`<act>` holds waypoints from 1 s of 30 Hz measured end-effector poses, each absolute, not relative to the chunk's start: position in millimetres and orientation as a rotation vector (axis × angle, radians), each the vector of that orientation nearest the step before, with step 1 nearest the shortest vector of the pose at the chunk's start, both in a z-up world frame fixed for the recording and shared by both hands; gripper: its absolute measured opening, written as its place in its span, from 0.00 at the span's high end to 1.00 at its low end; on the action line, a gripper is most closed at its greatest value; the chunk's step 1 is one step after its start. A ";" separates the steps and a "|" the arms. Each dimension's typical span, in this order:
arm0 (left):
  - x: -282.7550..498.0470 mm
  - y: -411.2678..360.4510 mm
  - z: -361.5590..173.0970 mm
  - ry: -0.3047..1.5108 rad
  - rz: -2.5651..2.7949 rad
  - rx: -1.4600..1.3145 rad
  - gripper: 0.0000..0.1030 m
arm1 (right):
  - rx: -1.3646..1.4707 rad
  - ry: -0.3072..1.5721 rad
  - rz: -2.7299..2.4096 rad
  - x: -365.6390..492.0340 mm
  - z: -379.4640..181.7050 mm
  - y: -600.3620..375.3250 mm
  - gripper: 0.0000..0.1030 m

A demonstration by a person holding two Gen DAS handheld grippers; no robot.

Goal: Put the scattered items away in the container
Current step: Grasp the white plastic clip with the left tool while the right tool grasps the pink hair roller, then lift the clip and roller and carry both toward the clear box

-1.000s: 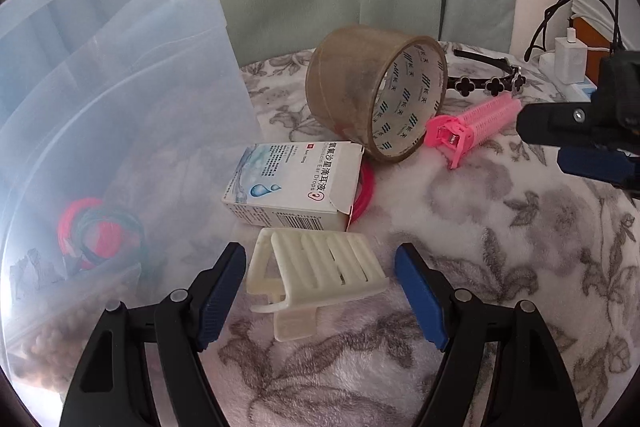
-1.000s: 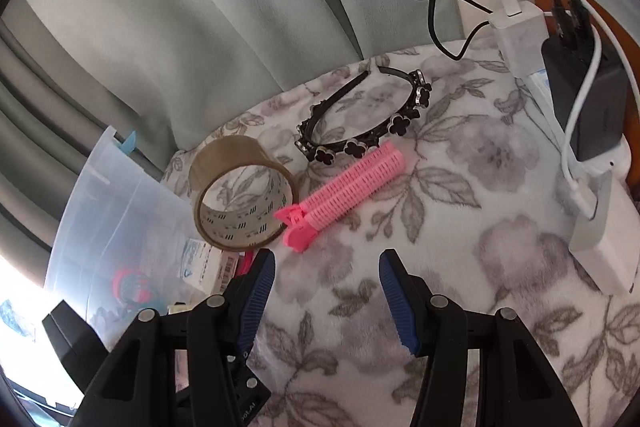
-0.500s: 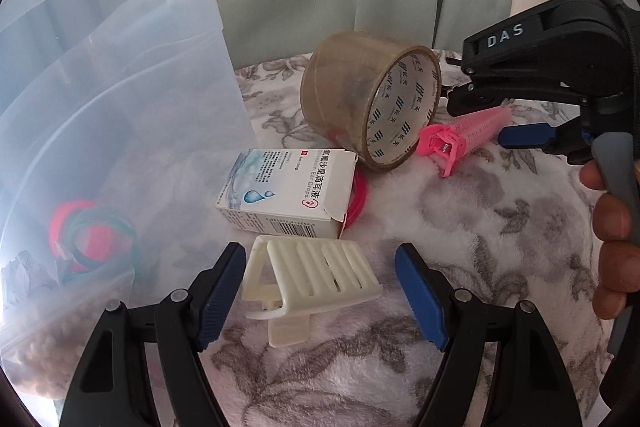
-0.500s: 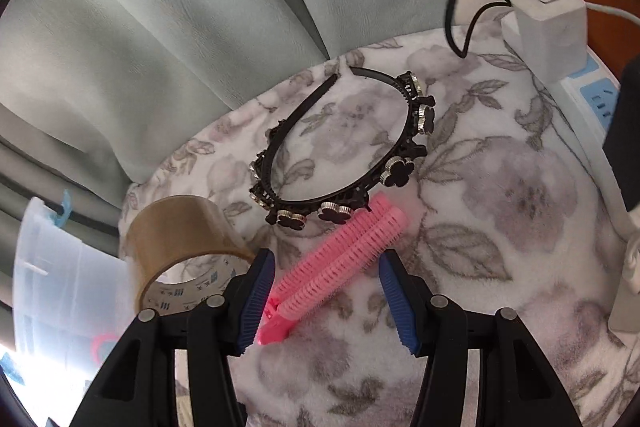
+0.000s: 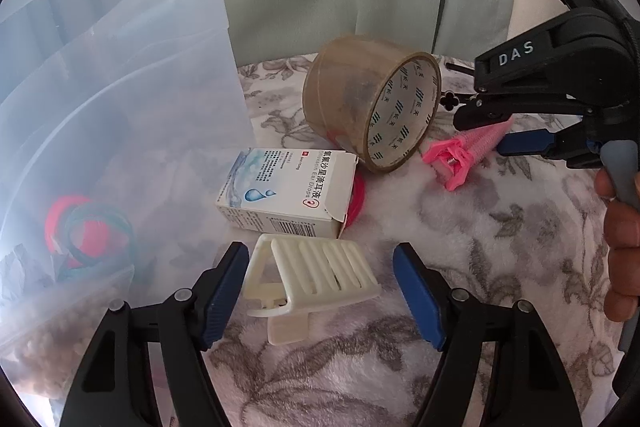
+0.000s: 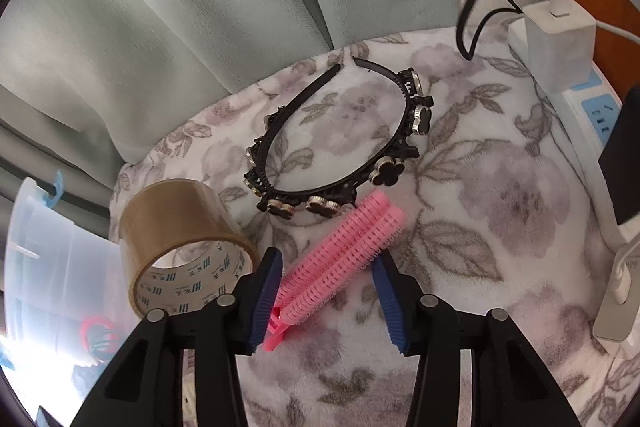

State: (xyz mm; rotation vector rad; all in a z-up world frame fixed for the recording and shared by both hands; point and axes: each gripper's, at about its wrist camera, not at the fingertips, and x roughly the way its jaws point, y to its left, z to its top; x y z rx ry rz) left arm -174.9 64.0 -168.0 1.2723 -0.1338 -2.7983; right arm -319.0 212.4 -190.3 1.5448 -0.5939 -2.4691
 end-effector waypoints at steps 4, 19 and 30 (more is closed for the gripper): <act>-171.6 61.7 -165.7 -0.110 -2.800 1.266 0.31 | 1.504 -0.660 -2.434 -304.9 -184.4 223.9 0.59; -162.0 47.9 -146.0 -0.025 -2.845 1.255 0.60 | 1.370 -0.817 -2.431 -242.1 -162.2 264.3 0.65; -141.1 40.3 -132.0 0.057 -2.872 1.242 0.64 | 1.335 -0.877 -2.428 -202.6 -147.6 277.9 0.65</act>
